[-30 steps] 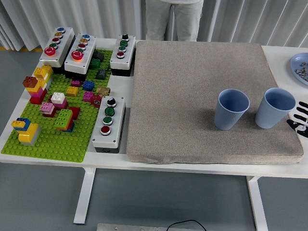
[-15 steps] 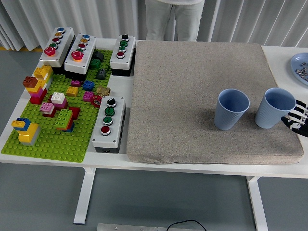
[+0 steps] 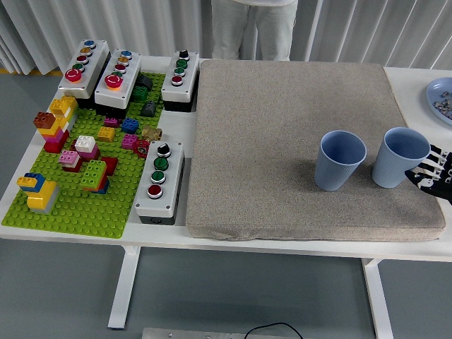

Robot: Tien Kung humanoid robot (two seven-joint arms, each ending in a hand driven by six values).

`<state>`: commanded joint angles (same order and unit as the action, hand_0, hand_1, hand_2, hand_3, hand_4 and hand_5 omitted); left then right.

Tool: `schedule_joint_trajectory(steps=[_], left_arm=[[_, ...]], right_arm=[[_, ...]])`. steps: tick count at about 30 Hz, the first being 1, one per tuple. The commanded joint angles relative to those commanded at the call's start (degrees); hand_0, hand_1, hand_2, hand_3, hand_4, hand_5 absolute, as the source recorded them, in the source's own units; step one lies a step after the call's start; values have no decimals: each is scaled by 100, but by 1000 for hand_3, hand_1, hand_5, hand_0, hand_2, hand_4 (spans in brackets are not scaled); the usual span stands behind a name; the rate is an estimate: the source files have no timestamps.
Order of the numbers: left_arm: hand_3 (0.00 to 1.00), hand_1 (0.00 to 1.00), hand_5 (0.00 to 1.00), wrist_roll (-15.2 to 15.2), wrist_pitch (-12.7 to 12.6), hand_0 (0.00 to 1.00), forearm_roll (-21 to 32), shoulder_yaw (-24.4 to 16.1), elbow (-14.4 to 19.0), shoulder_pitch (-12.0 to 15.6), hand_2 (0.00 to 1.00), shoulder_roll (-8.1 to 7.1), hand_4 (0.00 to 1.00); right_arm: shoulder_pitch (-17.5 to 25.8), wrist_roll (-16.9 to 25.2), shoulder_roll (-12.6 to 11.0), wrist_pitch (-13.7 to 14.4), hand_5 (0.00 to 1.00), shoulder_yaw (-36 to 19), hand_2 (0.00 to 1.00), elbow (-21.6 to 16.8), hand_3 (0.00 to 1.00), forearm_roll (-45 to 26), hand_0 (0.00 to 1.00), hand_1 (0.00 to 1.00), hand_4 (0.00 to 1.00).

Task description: Pick cup pour cup place

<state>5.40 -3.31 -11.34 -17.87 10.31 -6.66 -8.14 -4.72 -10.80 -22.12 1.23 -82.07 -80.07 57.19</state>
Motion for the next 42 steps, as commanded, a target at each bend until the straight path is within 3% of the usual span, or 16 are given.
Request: schedule_joint_trajectory(steps=[15,42], left_arm=[[634,729,934,12,6,694,-129,-122,0,-7,762,-5,480],[633,729,934,46,1,694,-311,-292,0,7,760,-14,480]], right_arm=[[255,-83,-137,25,299,-64,903,-279,890,-82,862,854,828],[201,-101,-53,86,321,193,910,-467,892,-116,864,858,835]])
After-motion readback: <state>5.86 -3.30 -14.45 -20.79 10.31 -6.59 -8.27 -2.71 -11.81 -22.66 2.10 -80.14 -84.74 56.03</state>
